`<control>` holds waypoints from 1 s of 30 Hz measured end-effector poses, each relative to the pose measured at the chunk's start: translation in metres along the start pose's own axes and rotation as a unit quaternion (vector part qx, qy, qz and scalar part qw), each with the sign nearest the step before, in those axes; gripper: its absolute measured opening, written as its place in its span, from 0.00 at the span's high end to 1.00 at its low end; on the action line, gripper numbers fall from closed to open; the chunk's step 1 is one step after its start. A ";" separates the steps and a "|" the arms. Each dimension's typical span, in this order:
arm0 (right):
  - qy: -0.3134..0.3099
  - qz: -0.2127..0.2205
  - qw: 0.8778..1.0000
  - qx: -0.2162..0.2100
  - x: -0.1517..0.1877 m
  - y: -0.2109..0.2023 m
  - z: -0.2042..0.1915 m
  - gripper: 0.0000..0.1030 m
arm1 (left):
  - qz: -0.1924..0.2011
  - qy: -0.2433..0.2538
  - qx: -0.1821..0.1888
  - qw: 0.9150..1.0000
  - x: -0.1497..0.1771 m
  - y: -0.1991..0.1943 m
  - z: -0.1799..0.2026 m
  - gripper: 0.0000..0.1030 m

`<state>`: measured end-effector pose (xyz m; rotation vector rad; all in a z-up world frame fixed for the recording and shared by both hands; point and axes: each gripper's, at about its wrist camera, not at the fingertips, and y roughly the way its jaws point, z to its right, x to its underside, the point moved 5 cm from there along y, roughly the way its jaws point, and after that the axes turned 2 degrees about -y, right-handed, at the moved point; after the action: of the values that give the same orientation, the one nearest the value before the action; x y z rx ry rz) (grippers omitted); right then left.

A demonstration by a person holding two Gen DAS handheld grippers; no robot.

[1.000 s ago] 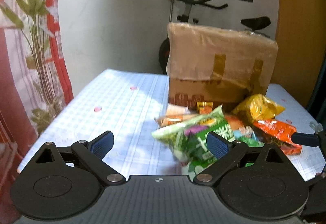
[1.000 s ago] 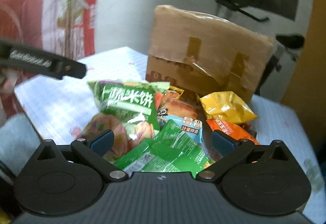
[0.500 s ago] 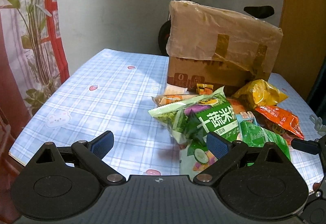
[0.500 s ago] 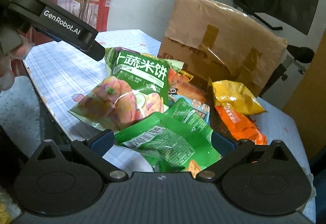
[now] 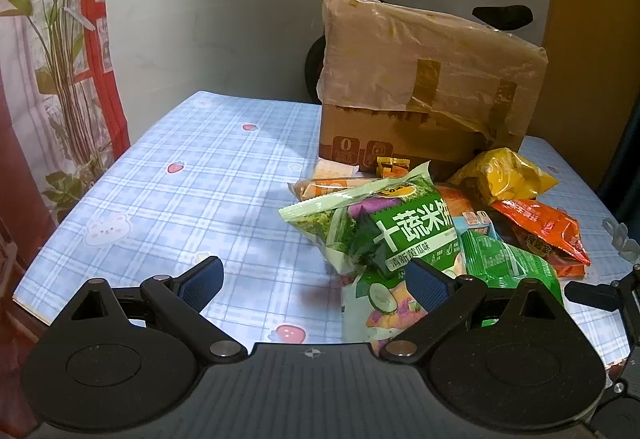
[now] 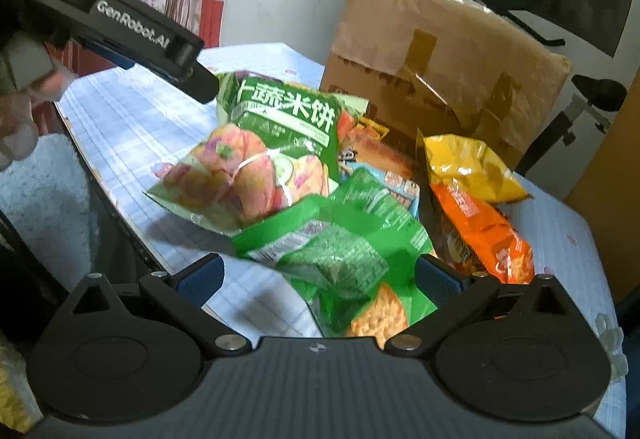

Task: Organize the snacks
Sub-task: 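Lower both tools to the snack pile and close on green cracker bags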

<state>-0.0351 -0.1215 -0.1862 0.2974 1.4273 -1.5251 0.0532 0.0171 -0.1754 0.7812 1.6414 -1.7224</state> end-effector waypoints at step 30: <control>0.057 0.005 0.998 0.001 -0.001 0.045 0.050 0.11 | -0.060 -0.052 0.111 0.991 0.002 0.076 0.002 0.04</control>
<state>0.0214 -0.1563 -0.1992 0.3983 1.5109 -1.5231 0.1114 0.0127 -0.2242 0.6922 1.4698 -2.0213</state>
